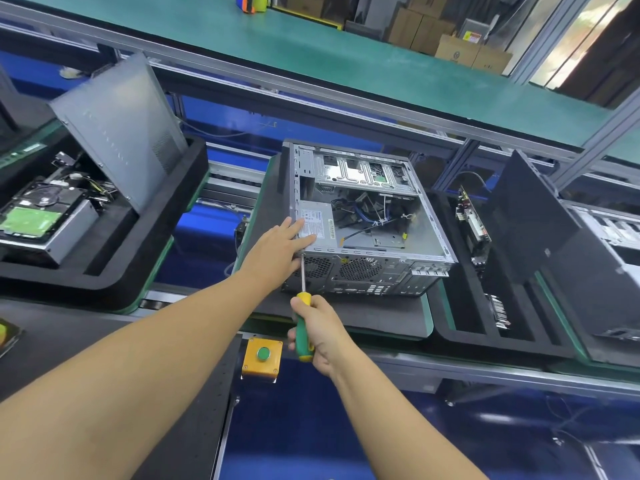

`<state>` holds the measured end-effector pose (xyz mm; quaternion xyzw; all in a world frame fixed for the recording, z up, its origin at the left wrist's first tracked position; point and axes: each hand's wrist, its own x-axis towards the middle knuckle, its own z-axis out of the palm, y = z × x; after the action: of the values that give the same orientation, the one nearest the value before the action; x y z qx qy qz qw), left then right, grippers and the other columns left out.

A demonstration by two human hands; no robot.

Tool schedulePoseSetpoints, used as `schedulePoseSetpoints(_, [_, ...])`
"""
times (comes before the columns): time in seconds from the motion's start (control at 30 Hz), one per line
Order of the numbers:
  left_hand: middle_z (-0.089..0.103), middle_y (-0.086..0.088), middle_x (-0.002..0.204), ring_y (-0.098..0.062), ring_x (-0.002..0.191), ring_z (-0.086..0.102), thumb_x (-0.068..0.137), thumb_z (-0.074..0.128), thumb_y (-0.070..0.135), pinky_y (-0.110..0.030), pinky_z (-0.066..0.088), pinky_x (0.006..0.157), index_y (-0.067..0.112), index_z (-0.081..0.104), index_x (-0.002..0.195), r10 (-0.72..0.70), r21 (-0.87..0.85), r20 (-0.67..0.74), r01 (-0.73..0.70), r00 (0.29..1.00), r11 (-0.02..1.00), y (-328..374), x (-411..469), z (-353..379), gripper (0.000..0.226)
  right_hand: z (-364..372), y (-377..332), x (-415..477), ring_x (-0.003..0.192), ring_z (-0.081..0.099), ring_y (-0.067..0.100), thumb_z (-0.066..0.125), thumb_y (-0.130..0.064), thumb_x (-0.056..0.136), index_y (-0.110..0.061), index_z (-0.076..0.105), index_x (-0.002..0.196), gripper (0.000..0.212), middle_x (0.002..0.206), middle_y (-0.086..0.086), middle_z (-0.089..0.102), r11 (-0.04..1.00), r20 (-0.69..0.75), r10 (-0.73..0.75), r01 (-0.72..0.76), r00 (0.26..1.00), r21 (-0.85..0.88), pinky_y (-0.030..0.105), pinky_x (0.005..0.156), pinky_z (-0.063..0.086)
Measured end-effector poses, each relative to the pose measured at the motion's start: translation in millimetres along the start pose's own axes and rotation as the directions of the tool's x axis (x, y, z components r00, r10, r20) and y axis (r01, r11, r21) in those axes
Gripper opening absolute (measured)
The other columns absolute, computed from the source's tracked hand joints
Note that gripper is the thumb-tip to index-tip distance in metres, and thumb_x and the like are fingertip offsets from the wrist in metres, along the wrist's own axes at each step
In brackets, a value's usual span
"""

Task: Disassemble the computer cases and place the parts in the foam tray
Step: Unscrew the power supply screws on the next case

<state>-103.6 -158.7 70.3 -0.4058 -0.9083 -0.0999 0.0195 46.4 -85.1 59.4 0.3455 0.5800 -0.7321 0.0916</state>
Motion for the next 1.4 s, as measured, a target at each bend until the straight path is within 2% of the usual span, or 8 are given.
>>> schedulePoseSetpoints(0.13, [0.015, -0.005, 0.166, -0.028, 0.152, 0.013, 0.103, 0.05, 0.023, -0.038, 0.018, 0.121, 0.03, 0.031, 0.155, 0.008, -0.025, -0.023, -0.009, 1.0, 1.0, 0, 0, 1, 0.055, -13, -18, -7, 0.058, 0.051, 0.019, 0.048, -0.039, 0.097, -0.005, 0.061, 0.102, 0.037, 0.078, 0.01, 0.057, 0.932, 0.299, 0.187, -0.265, 0.936, 0.247, 0.03, 0.054, 0.044])
schedulePoseSetpoints(0.27, [0.014, -0.004, 0.166, -0.027, 0.153, 0.012, 0.102, 0.051, 0.023, -0.038, 0.017, 0.122, 0.03, 0.031, 0.155, -0.001, -0.044, -0.017, 0.0, 1.0, 0.999, -1, 1, 4, 0.057, -25, -31, -10, 0.063, 0.049, 0.02, 0.039, -0.03, 0.098, -0.001, 0.059, 0.103, 0.036, 0.085, 0.012, 0.058, 0.911, 0.427, 0.156, -0.297, 0.89, 0.285, 0.031, 0.059, 0.044])
schedulePoseSetpoints(0.53, [0.011, -0.002, 0.167, -0.027, 0.154, 0.008, 0.102, 0.052, 0.025, -0.037, 0.012, 0.123, 0.032, 0.029, 0.155, -0.015, -0.077, -0.011, 0.014, 1.0, 0.997, -4, 2, 11, 0.058, -12, 4, -9, 0.054, 0.05, 0.013, 0.049, -0.04, 0.102, -0.021, 0.053, 0.099, 0.019, 0.089, 0.003, 0.049, 0.991, -0.031, -0.059, 0.055, 0.998, -0.124, 0.039, 0.06, 0.061])
schedulePoseSetpoints(0.63, [0.009, -0.003, 0.167, -0.027, 0.154, 0.008, 0.102, 0.052, 0.024, -0.037, 0.011, 0.123, 0.032, 0.027, 0.156, -0.012, -0.066, -0.001, 0.012, 1.0, 0.998, -3, 2, 11, 0.059, -9, -4, -10, 0.053, 0.05, 0.015, 0.051, -0.045, 0.099, -0.022, 0.054, 0.1, 0.023, 0.093, 0.006, 0.053, 0.998, -0.013, 0.025, -0.025, 1.0, -0.06, 0.028, 0.049, 0.048])
schedulePoseSetpoints(0.77, [0.012, -0.004, 0.166, -0.028, 0.153, 0.01, 0.101, 0.055, 0.021, -0.039, 0.012, 0.123, 0.03, 0.031, 0.155, -0.006, -0.085, -0.008, 0.005, 1.0, 0.996, -3, 1, 10, 0.06, -24, -21, -13, 0.061, 0.053, 0.02, 0.039, -0.041, 0.099, -0.004, 0.062, 0.108, 0.044, 0.082, 0.009, 0.06, 0.943, 0.274, 0.232, -0.285, 0.933, 0.173, 0.031, 0.056, 0.045])
schedulePoseSetpoints(1.13, [0.009, -0.002, 0.167, -0.026, 0.154, 0.007, 0.102, 0.053, 0.021, -0.037, 0.012, 0.124, 0.031, 0.027, 0.156, -0.03, -0.062, 0.006, 0.031, 1.0, 0.998, 0, 0, 6, 0.061, -2, -2, -16, 0.052, 0.056, 0.016, 0.053, -0.035, 0.102, -0.013, 0.055, 0.092, 0.024, 0.085, 0.007, 0.055, 0.995, 0.026, 0.004, -0.007, 1.0, 0.103, 0.029, 0.05, 0.049])
schedulePoseSetpoints(1.3, [0.01, -0.002, 0.167, -0.026, 0.154, 0.007, 0.102, 0.053, 0.02, -0.037, 0.012, 0.124, 0.031, 0.029, 0.155, -0.039, -0.082, -0.006, 0.038, 0.999, 0.996, 2, -1, 4, 0.059, 6, 6, -15, 0.068, 0.051, 0.014, 0.051, -0.038, 0.1, -0.019, 0.053, 0.089, 0.022, 0.082, -0.002, 0.056, 0.914, -0.257, -0.254, 0.144, 0.933, -0.379, 0.03, 0.061, 0.043])
schedulePoseSetpoints(1.4, [0.011, -0.003, 0.167, -0.026, 0.154, 0.008, 0.102, 0.053, 0.02, -0.038, 0.013, 0.124, 0.03, 0.03, 0.155, -0.045, -0.096, -0.004, 0.045, 0.999, 0.994, 3, -1, 3, 0.059, 4, 6, -13, 0.069, 0.052, 0.008, 0.052, -0.04, 0.1, -0.02, 0.053, 0.091, 0.022, 0.086, -0.003, 0.06, 0.817, -0.268, -0.348, 0.15, 0.898, -0.557, 0.026, 0.057, 0.038])
